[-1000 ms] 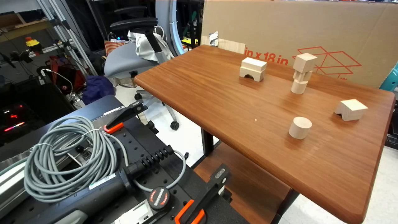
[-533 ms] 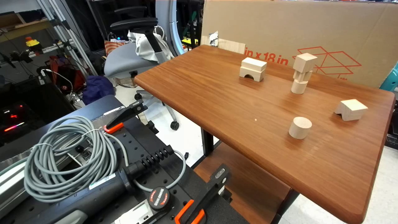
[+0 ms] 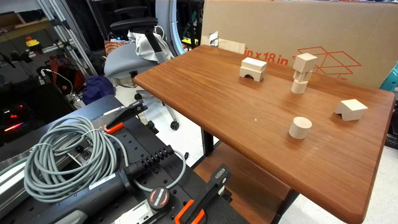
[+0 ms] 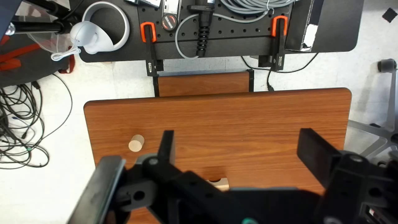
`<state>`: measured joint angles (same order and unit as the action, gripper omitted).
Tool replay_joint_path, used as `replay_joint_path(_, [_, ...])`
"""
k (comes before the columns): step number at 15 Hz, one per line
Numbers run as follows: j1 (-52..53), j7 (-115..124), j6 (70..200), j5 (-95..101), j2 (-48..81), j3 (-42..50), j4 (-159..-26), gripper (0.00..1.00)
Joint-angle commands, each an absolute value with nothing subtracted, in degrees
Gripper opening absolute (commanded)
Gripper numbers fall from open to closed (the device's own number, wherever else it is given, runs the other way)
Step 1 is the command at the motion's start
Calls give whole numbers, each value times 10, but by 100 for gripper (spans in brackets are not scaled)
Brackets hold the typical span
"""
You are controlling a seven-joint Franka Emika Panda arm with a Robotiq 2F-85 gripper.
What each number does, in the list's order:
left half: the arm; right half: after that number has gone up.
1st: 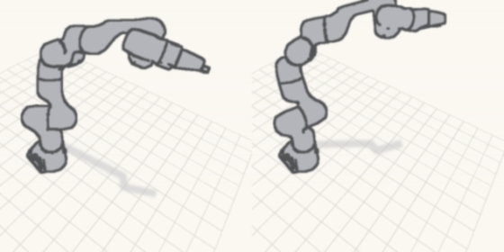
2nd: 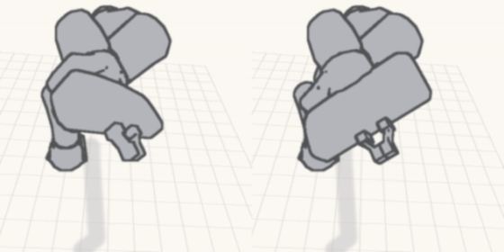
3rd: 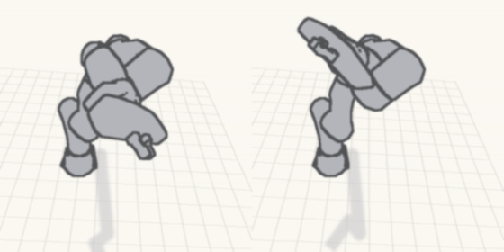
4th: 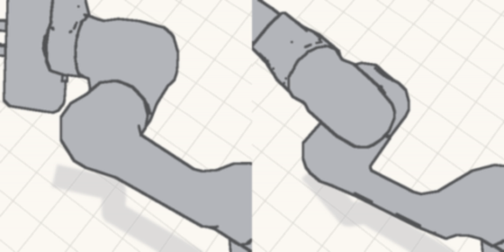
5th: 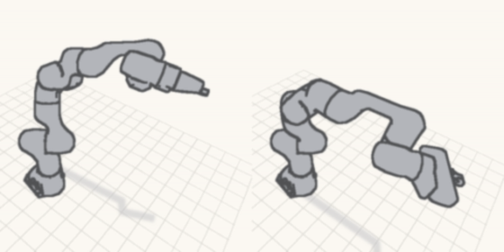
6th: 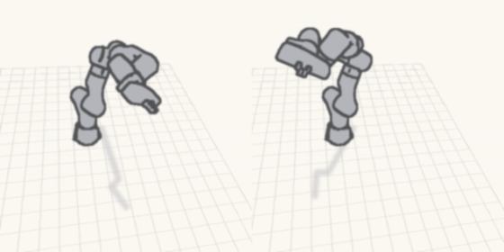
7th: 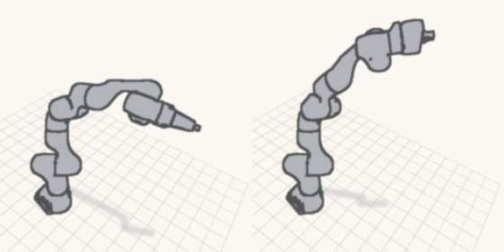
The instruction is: Pick up the block on the back right side of the table and place it on top of the stack on the left
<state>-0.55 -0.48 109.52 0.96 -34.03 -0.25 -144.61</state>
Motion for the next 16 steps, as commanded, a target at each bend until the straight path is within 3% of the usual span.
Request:
replay_joint_path(1, [-4, -4, 1094, 10, -340, -1, -1445, 100])
replay_joint_path(9, [-4, -4, 1094, 10, -340, -1, -1445, 100])
replay_joint_path(16, [-20, -8, 1151, 22, -229, 14, -1402, 100])
